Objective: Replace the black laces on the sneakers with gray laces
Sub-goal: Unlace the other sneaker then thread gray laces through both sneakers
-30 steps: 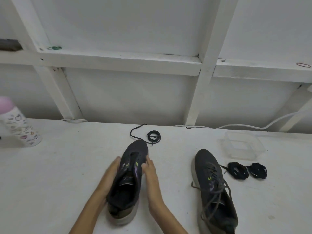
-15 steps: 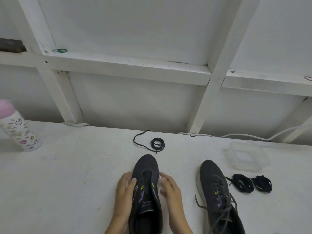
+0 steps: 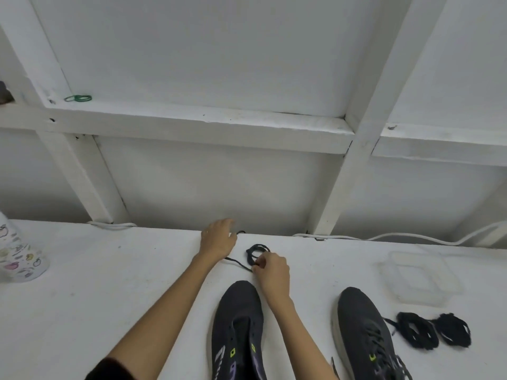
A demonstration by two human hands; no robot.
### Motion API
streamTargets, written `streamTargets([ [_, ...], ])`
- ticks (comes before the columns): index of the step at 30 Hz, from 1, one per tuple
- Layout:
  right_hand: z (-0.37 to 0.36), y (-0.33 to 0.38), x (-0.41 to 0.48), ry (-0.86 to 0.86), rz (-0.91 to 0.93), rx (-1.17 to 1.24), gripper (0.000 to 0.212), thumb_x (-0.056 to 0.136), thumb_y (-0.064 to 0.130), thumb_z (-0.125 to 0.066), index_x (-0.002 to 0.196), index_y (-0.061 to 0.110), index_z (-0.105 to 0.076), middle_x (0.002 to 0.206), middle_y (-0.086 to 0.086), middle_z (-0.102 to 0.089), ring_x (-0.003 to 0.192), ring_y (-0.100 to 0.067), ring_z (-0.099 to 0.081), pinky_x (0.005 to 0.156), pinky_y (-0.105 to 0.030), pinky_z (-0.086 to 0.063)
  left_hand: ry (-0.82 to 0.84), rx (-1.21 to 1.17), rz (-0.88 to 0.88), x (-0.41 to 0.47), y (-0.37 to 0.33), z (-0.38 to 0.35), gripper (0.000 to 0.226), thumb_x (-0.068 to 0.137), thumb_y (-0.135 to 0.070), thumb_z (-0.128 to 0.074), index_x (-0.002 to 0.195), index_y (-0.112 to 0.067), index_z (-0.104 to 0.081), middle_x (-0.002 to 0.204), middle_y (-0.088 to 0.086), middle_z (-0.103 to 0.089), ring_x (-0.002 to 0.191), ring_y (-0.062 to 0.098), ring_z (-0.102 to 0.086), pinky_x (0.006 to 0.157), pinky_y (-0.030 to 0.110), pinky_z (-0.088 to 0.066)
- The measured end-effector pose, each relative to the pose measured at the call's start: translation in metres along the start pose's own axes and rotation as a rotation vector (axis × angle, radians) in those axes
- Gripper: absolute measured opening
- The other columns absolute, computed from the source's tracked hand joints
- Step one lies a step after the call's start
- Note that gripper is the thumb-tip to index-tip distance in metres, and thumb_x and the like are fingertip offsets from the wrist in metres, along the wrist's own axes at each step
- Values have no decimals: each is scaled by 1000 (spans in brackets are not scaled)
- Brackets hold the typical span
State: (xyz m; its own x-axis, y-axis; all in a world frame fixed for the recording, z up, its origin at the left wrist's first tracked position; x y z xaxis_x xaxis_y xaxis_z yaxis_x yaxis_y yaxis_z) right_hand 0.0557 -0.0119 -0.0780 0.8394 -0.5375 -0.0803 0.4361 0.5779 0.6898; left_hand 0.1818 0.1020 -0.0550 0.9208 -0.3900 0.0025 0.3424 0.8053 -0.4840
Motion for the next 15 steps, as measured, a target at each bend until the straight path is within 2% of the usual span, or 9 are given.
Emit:
streamTargets([
  [4,-3,-8,4,53,29,6,19,84,8,-59,93,12,-75,93,-2,-73,86,-19,-64,73,-27,-49,137,278,-89,27,-7,-27,46,98,-20,-42,144,-20,-37,130,10,-59,120,31,-53,96,38,-43],
  [7,3,-13,13,165,-56,177,10,80,10,-65,82,16,-73,82,-4,-73,68,-18,-65,67,-31,-56,16,290,-60,30,1,-31,46,88,4,-41,128,-15,-52,112,13,-65,105,34,-61,82,37,-50],
  [9,19,-11,22,182,-117,338,11,80,6,-62,76,14,-69,76,-9,-71,59,-21,-65,57,-33,-56,-67,215,-45,32,12,-24,53,79,15,-39,121,-11,-59,107,16,-67,99,34,-63,79,38,-50],
  [12,62,4,39,111,-179,696,18,86,-3,-55,77,10,-62,73,-11,-67,53,-19,-63,49,-26,-50,-83,86,-46,35,36,-6,54,79,16,-41,122,-9,-61,111,15,-65,103,32,-62,85,36,-48],
  [13,79,10,44,56,-171,826,18,89,-4,-54,79,10,-59,72,-11,-66,51,-17,-63,47,-25,-49,-95,56,-33,34,46,4,48,81,15,-43,118,-8,-63,110,14,-65,103,31,-61,84,34,-48],
  [15,119,18,52,-107,-136,1053,15,94,-2,-52,84,9,-54,74,-13,-66,52,-16,-65,48,-25,-52,-174,8,17,32,67,30,35,82,16,-47,98,-9,-66,97,14,-63,90,32,-60,75,31,-46],
])
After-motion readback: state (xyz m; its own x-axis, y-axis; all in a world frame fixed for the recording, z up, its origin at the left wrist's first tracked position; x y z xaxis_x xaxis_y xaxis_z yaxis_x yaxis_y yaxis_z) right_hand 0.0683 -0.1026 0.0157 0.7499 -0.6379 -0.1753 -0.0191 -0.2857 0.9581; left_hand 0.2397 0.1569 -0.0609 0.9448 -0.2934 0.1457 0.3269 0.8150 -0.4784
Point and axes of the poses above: each hand's wrist, its own x-axis towards the middle knuckle, its own z-axis out of the back of the hand, y = z × x, the point moved 4 cm from there along x, towards the middle knuckle
